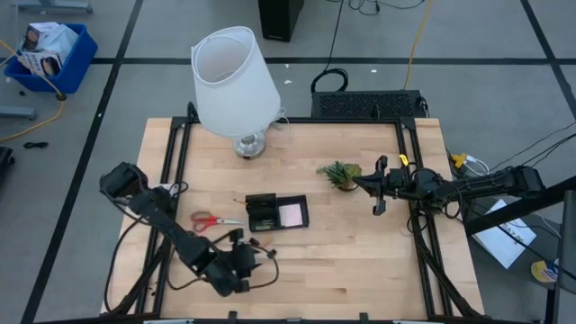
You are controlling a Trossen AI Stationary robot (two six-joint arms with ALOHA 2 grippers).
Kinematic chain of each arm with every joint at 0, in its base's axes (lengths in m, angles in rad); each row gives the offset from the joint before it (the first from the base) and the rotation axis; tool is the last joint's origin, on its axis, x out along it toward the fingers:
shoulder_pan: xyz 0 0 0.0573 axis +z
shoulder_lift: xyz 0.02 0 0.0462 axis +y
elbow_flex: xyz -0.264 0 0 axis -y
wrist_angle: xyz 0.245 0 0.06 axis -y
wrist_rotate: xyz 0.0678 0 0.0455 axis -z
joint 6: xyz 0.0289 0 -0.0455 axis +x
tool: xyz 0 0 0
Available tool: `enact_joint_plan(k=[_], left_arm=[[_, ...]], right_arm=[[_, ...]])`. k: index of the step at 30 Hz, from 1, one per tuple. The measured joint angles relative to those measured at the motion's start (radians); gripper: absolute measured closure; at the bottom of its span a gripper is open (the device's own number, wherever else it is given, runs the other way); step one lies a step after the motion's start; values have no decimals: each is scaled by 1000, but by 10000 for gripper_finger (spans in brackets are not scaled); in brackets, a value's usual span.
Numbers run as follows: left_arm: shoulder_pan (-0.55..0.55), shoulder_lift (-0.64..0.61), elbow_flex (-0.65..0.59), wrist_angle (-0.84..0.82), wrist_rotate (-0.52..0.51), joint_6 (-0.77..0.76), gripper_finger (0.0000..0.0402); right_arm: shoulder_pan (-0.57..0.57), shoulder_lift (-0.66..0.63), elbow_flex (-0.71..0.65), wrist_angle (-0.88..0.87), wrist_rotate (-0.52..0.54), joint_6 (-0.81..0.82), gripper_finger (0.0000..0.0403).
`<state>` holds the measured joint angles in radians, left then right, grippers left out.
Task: Pick and place office supplies into organizer
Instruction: Put the orange pencil into the black desk organizer
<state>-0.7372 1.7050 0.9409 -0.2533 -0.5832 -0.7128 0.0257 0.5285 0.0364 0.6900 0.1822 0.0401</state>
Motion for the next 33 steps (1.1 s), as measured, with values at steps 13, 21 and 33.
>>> enact_joint_plan(k=[13,21,33], left_arm=[[135,0,0,-29,45,-4,231],[223,0,0,-30,88,-27,231],[238,72,-2,30,136,-4,231]], right_arm=[[0,0,0,0,0,0,403],[0,0,0,0,0,0,403],[0,0,0,0,0,0,403]])
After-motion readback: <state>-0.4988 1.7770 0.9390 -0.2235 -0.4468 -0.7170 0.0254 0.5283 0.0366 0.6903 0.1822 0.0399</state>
